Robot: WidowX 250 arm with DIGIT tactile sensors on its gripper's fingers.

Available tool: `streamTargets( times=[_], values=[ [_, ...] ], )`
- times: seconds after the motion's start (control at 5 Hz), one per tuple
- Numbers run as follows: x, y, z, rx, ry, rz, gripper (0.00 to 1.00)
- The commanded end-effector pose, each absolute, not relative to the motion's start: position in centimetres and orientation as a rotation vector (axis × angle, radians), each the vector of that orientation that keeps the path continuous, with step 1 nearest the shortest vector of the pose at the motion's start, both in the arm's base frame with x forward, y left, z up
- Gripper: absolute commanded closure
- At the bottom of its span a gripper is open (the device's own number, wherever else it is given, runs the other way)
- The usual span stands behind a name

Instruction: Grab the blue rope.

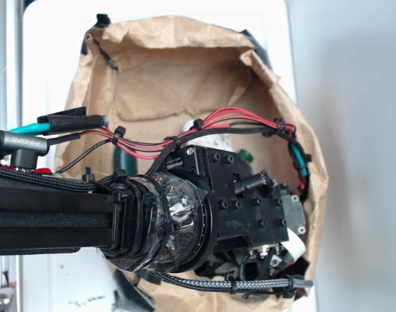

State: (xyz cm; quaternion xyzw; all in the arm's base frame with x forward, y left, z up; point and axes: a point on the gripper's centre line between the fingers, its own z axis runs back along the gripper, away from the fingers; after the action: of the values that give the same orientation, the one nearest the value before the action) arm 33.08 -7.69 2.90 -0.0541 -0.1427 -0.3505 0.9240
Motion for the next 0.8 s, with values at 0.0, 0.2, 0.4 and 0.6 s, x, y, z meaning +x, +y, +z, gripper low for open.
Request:
streamTargets(
  times=[0.0, 0.2, 0.4, 0.6],
  values=[
    [32.2, -7.4, 3.9, -0.111, -0.326, -0.721, 1.0],
    [31.8, -6.7, 5.4, -0.122, -0.344, -0.7, 1.0],
    [32.1, -5.2, 7.9, -0.088, -0.373, -0.604, 1.0],
    [32.0, -3.0, 11.1, -0.047, -0.347, -0.466, 1.0]
  ],
)
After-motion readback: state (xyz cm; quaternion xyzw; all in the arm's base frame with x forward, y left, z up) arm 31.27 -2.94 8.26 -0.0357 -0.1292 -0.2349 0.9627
